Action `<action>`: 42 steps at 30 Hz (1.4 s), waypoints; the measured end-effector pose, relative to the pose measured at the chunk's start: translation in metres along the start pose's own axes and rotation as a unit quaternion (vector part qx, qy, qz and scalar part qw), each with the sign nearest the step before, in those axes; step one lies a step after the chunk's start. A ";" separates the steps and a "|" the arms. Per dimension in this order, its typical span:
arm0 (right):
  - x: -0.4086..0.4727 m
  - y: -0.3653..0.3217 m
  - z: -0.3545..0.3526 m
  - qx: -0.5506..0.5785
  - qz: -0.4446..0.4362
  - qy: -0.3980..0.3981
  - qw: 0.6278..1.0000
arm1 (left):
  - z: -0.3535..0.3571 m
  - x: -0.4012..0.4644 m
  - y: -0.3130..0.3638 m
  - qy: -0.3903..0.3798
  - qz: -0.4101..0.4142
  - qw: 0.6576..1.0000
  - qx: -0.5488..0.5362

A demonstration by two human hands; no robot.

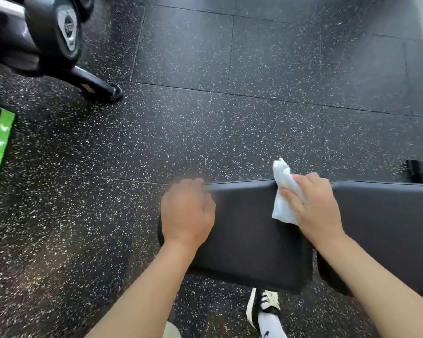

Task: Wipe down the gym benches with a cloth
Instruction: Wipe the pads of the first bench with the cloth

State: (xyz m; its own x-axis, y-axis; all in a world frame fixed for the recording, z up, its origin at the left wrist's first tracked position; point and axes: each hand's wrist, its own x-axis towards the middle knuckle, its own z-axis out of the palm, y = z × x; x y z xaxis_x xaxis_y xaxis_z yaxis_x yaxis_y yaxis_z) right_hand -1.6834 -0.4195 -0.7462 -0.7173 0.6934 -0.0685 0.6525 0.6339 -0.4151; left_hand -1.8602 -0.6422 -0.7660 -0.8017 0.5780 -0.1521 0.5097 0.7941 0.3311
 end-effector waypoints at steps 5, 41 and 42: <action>0.045 -0.082 0.045 -0.089 -0.089 -0.027 0.992 | 0.006 0.001 -0.002 0.006 0.007 1.000 0.006; 0.097 0.030 -0.001 -0.002 -0.014 -0.273 0.962 | -0.001 0.009 0.006 -0.039 -0.005 0.999 0.032; 0.095 0.028 -0.001 -0.011 -0.012 -0.265 0.964 | -0.002 0.010 0.006 -0.041 -0.007 0.999 0.033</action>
State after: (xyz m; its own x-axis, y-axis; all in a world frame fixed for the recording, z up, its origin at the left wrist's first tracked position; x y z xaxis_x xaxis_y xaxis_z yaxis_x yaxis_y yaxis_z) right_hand -1.7329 -0.3355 -0.7632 -0.7528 0.4103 -0.5147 0.6351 0.6583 -0.4040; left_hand -1.8654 -0.6318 -0.7637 -0.7816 0.5783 -0.2337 0.5205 0.8112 0.2666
